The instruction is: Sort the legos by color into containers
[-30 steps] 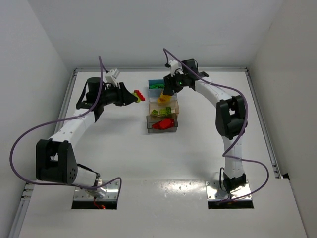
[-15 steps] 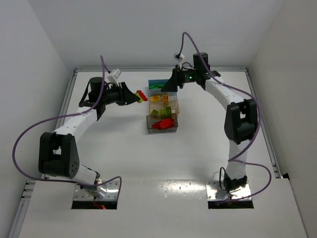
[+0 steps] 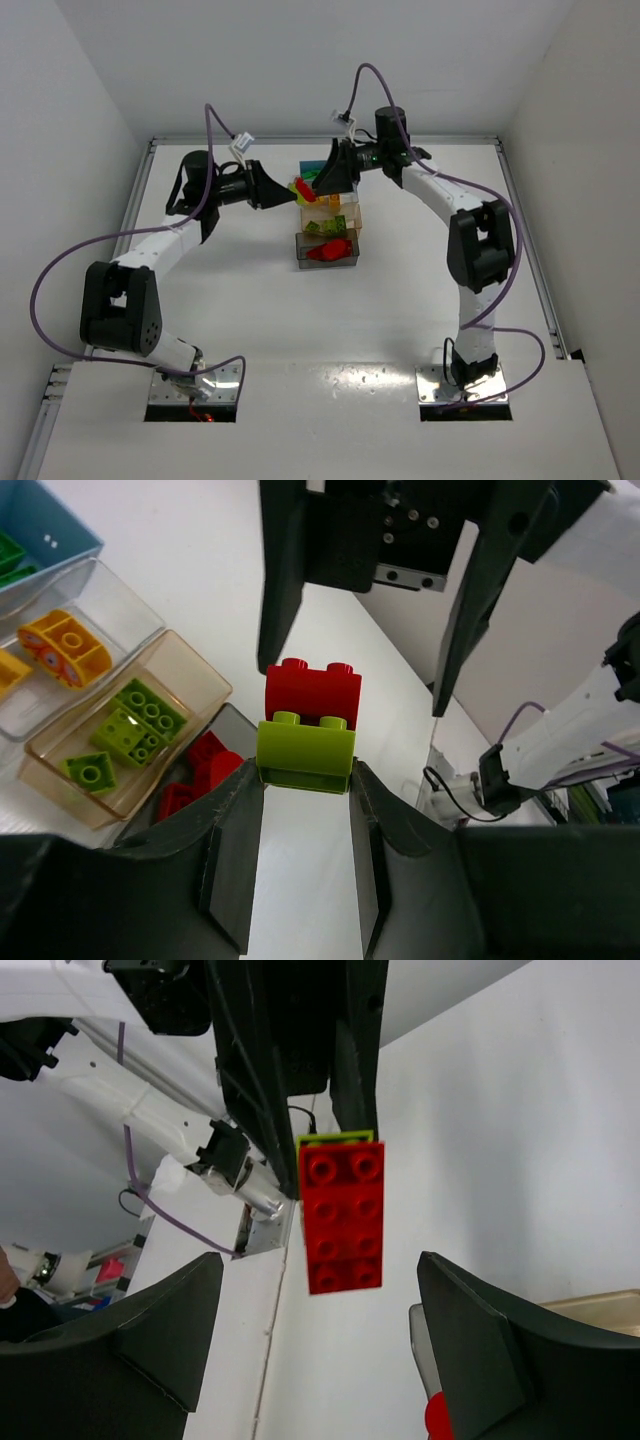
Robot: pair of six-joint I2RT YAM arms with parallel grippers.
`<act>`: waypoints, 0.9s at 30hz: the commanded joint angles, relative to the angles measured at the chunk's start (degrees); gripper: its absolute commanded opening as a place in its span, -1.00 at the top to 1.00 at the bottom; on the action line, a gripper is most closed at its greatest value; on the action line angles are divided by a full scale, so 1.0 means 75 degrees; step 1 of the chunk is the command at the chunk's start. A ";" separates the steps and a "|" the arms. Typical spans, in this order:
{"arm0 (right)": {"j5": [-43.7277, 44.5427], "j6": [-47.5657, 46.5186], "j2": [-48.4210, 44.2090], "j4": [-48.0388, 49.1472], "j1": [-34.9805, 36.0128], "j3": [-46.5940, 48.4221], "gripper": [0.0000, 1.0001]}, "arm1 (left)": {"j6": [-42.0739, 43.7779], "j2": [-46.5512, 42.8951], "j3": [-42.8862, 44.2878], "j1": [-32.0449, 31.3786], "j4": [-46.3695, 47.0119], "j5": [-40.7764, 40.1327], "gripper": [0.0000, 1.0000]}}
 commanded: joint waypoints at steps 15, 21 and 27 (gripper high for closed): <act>-0.0198 0.0254 0.0140 0.0666 0.0510 0.0479 0.02 | 0.0027 -0.0009 0.0197 -0.0288 0.0475 0.0363 0.59; -0.0034 0.0254 0.0140 0.0736 0.0510 0.0409 0.89 | 0.0261 -0.0009 0.0127 -0.0289 0.0160 0.0293 0.59; 0.0106 0.0254 0.0058 0.0736 0.0043 0.0268 0.94 | 0.1186 -0.0441 -0.0224 -0.0289 -0.0730 0.0129 0.59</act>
